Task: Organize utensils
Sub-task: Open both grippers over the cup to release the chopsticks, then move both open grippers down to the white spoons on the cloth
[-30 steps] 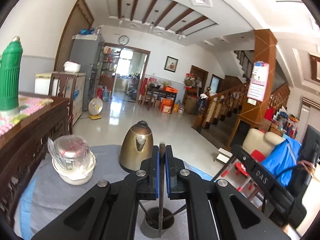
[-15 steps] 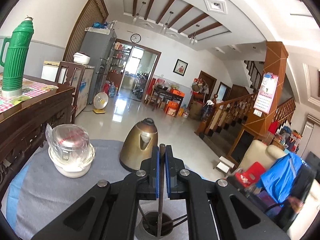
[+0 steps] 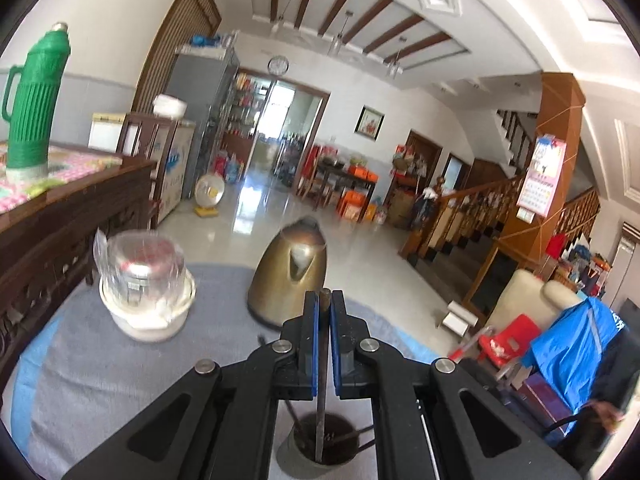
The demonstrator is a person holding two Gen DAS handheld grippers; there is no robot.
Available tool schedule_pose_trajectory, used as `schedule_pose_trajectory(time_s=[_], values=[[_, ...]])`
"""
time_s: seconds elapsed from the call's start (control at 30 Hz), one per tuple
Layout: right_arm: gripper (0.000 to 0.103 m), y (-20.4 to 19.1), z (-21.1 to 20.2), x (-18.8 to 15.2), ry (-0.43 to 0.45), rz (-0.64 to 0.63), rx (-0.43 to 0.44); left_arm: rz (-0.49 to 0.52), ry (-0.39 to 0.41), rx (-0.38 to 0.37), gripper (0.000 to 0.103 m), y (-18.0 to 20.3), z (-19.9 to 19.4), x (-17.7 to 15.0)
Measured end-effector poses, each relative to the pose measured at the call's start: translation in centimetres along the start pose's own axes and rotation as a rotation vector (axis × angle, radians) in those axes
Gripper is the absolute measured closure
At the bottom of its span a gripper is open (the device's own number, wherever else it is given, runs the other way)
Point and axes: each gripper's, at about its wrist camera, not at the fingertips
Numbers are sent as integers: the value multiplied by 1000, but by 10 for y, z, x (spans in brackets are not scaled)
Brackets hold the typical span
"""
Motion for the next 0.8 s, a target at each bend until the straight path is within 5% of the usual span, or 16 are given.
schedule_pose_trajectory(time_s=[0.23, 0.27, 0.33, 0.37, 0.4, 0.47, 0.63, 0.8], values=[[94, 5, -1, -9, -48, 30, 44, -9, -68, 3, 92, -14, 0, -16], [93, 6, -1, -10, -55, 38, 52, -6, -79, -4, 85, -16, -3, -19], [84, 9, -5, -13, -66, 56, 76, -8, -99, -13, 43, -22, -10, -25], [73, 10, -8, -14, -67, 62, 82, -12, -97, -17, 39, -25, -16, -29], [53, 11, -11, -15, -65, 66, 89, -12, -91, -22, 39, -28, -23, -34], [32, 13, -23, -19, -40, 78, 114, 6, -104, -16, 39, -31, -34, -44], [32, 19, -60, -32, 34, 40, 99, 56, -188, 92, 36, -46, -54, -83], [34, 33, -76, -58, -51, 16, 87, 84, -345, 222, 35, -67, -59, -135]])
Point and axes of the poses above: each gripper's, at about its wrist camera, not at the fingertips, and z roughly the way its jaws point, y to its right, x to its top, and after that the axes turned 7 degrees about -y, right-handed
